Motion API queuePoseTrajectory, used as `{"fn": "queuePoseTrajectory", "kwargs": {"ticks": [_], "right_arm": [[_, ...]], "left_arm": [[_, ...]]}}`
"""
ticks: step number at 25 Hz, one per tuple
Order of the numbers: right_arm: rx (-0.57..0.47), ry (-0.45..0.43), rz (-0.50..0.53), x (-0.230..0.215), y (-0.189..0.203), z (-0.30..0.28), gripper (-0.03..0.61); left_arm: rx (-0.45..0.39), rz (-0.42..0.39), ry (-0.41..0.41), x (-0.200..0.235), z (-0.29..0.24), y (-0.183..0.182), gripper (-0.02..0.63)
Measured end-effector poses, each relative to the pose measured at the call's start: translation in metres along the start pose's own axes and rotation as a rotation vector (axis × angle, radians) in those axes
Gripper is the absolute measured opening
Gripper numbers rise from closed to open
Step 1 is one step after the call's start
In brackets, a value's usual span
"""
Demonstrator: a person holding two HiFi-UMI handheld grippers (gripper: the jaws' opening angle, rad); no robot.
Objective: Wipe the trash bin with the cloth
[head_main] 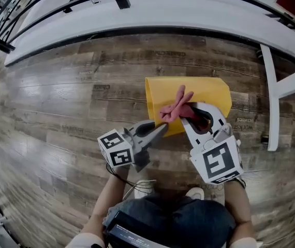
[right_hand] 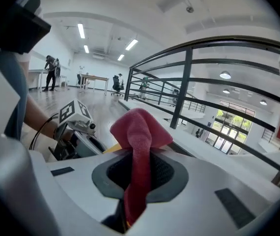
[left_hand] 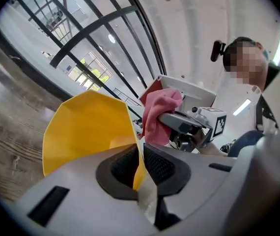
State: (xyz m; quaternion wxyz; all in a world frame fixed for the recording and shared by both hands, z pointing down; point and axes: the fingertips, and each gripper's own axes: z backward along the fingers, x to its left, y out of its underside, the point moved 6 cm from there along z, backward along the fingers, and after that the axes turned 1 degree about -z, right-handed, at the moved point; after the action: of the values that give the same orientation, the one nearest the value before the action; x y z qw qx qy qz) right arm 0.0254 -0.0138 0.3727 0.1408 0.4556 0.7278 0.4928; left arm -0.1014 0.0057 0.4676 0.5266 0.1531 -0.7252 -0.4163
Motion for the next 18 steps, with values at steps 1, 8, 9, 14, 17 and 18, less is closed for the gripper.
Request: {"fn": "queuePoseTrajectory", "kwargs": {"ticks": [1,8,9,14,17,18], "right_arm": [[0.009,-0.010,0.025,0.009,-0.001,-0.008,0.043],[0.111,-0.029,0.204,0.037,0.010,-0.040,0.044],[0.122,-0.030,0.213,0.038,0.012,-0.043,0.044],[0.170,-0.005,0.206,0.031,0.025,-0.046,0.044],[0.197,0.039,0.173,0.020,0.035,-0.043,0.044],[0.206,0.055,0.158,0.015,0.039,-0.040,0.043]], "left_arm": [[-0.004,0.013,-0.006,0.003,0.004,0.002,0.034],[0.003,0.038,-0.023,0.010,0.007,0.009,0.034],[0.015,0.032,-0.029,0.011,0.007,0.011,0.034],[0.053,0.007,-0.051,0.011,0.010,0.017,0.034],[0.054,-0.001,-0.053,0.012,0.011,0.017,0.035],[0.056,-0.005,-0.056,0.012,0.011,0.017,0.035]]}}
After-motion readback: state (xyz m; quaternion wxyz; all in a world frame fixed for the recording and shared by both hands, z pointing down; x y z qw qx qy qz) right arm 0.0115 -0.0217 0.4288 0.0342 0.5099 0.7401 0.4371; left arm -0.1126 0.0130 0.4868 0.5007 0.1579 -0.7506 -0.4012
